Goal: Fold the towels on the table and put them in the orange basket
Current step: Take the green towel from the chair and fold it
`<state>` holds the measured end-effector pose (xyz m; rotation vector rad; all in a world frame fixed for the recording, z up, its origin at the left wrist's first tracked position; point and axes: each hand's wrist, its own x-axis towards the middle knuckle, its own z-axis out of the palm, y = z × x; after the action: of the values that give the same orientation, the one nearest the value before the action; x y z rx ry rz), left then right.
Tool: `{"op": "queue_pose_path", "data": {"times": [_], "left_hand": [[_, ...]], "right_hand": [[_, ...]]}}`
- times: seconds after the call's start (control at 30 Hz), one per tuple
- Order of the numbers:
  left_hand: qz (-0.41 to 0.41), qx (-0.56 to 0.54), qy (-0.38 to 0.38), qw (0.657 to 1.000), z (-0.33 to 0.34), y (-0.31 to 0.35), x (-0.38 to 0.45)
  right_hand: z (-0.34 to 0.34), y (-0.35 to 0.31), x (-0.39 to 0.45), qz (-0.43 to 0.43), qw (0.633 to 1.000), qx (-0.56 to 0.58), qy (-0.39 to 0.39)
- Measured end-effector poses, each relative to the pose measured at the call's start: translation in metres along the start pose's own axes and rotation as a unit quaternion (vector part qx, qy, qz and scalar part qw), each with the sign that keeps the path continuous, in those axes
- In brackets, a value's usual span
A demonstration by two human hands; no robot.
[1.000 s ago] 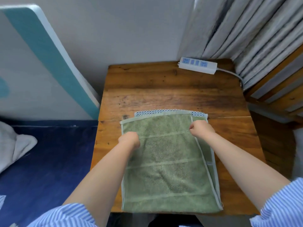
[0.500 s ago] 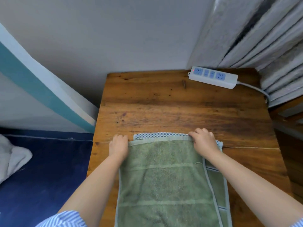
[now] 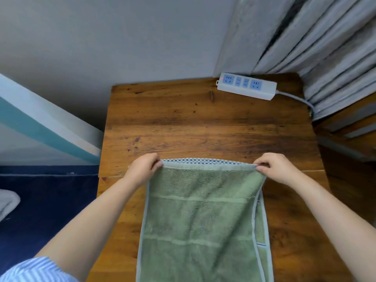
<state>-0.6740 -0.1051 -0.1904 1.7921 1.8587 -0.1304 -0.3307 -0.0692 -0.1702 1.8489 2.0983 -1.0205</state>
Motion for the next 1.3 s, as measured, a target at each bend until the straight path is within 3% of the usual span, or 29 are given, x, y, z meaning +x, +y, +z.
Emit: {"op": "queue_pose_path", "data": {"times": [0.13, 0.4, 0.6, 0.83, 1.1, 1.2, 1.3], "left_hand": [[0.037, 0.115, -0.04, 0.992, 0.011, 0.007, 0.018], [0.029, 0.188, -0.061, 0.98, 0.018, 0.01, 0.026], [0.031, 0.095, -0.07, 0.992, 0.019, 0.0, 0.019], [0.037, 0.07, -0.035, 0.996, 0.016, 0.001, 0.002], [0.086, 0.125, -0.016, 0.988, -0.024, -0.014, -0.04], [0.118, 0.177, 0.034, 0.977, -0.054, -0.012, -0.059], [0.135, 0.2, 0.099, 0.965, -0.092, -0.001, -0.085]], "right_hand": [[0.02, 0.002, 0.006, 0.041, 0.997, -0.049, 0.041], [0.038, -0.001, 0.01, 0.098, 0.994, -0.034, 0.037], [0.033, 0.001, 0.007, 0.075, 0.993, -0.094, -0.004], [0.059, -0.011, -0.009, 0.115, 0.992, -0.033, 0.033], [-0.004, -0.023, -0.042, 0.005, 0.996, 0.044, 0.083], [-0.036, -0.039, -0.069, -0.038, 0.992, 0.051, 0.113], [-0.065, -0.062, -0.094, -0.075, 0.986, -0.016, 0.149]]}}
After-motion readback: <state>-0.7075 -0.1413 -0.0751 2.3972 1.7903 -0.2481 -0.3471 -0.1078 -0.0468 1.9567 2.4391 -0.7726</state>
